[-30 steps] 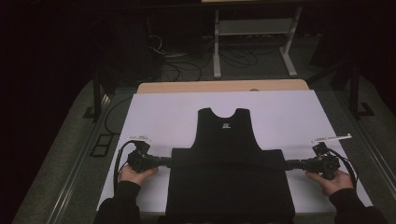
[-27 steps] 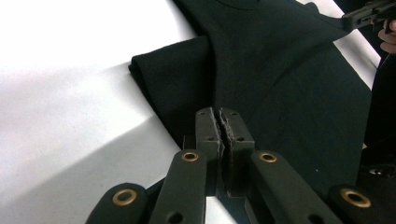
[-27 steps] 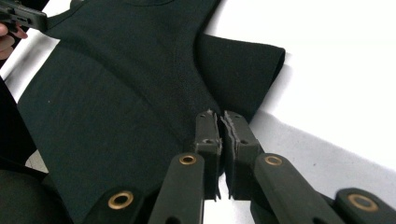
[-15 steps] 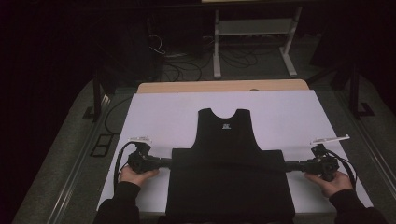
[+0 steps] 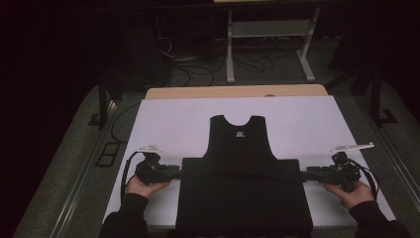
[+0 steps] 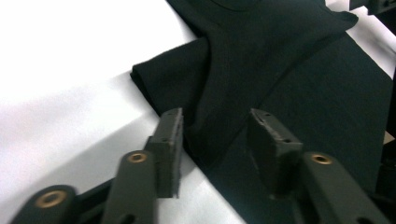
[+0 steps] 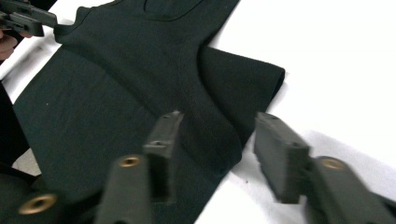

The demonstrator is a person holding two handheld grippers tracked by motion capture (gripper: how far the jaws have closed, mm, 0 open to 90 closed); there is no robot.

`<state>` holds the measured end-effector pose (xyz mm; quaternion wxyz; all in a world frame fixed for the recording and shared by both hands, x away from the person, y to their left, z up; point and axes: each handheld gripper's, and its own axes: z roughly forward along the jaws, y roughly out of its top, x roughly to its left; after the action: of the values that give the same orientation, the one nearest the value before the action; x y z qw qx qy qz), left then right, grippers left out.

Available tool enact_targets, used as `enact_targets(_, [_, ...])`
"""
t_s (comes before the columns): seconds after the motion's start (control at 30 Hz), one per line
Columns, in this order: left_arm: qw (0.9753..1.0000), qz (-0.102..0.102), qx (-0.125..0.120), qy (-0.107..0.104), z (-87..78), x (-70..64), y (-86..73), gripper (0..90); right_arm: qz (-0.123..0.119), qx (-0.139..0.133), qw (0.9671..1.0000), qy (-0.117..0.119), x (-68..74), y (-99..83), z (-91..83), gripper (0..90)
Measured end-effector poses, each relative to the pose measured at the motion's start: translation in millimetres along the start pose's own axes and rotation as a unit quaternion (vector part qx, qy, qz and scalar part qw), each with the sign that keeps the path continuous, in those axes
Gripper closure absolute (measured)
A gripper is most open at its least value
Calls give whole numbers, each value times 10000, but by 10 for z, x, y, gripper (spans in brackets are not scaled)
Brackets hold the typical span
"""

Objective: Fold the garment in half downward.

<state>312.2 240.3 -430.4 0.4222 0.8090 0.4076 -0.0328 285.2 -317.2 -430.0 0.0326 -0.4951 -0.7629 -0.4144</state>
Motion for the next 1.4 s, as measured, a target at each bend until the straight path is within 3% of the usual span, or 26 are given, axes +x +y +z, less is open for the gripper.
enact_targets(0.27, [9993, 71, -200, 301, -50, -24, 43, 320, -181, -206, 9994, -234, 32, 39, -33, 202])
enact_targets(0.4, [9987, 98, -288, 408, -70, -33, 84, 245, -212, -291, 9988, -337, 48, 69, -49, 129])
enact_targets(0.6, [9991, 220, -269, 261, -62, -32, 149, 127, -311, -335, 9979, -464, 57, 121, -48, 2])
enact_targets(0.77, [9996, 126, -225, 111, -41, 6, 206, 0, -374, -294, 9975, -531, 65, 188, -35, 0])
enact_targets(0.97, [9992, 327, -156, 191, -18, -24, 290, 0, -452, -182, 9973, -556, 67, 277, 10, 0])
enact_targets(1.4, [9983, 469, -205, 281, -41, 5, 450, 0, -652, -155, 9959, -616, 95, 442, 40, 0])
